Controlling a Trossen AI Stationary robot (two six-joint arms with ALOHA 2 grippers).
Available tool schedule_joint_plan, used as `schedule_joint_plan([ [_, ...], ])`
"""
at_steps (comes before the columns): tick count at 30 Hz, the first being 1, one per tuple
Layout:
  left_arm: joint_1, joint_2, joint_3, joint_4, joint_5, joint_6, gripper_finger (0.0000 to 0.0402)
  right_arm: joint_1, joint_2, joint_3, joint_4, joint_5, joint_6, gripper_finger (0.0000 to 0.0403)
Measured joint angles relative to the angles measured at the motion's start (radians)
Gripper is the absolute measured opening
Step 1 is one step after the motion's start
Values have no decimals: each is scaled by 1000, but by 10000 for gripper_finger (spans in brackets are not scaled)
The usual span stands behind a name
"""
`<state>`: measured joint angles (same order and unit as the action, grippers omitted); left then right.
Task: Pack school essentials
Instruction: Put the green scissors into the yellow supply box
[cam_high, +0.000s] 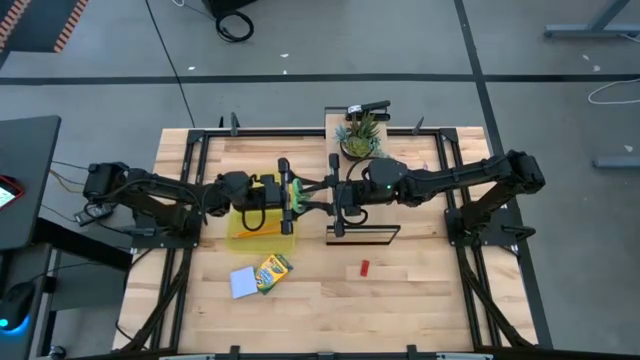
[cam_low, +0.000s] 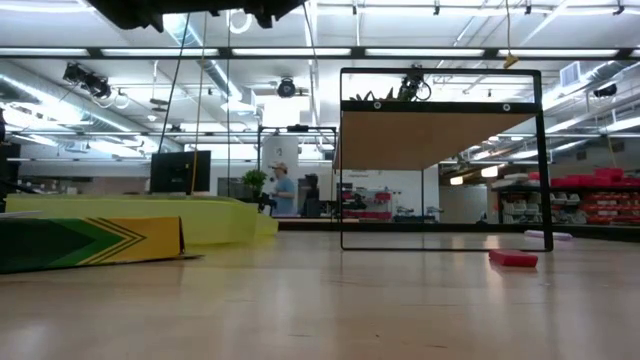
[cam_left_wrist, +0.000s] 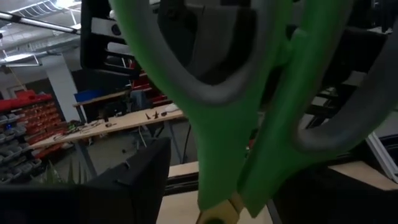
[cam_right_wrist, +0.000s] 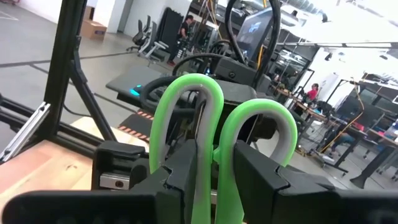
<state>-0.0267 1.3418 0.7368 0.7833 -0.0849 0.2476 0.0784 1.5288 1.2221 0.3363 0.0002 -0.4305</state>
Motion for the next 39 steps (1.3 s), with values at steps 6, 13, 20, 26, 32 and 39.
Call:
schedule_joint_plan([
  [6,0,0,0,-10,0,1,222,0,0,0,-1,18,-18,104],
  [13,0,0,0,-13,0,8,186,0,0,0,-16,34,-26,104],
  [20,0,0,0,-26,1,15,149,0,0,0,-30,34,-26,104],
  [26,0,-1,0,-36,0,22,119,0,0,0,-29,34,-14,104],
  [32,0,-31,0,-79,0,11,121,0,0,0,-26,36,-21,114],
  [39,-2,-63,-1,-119,2,-1,115,0,0,1,-25,56,-13,145],
])
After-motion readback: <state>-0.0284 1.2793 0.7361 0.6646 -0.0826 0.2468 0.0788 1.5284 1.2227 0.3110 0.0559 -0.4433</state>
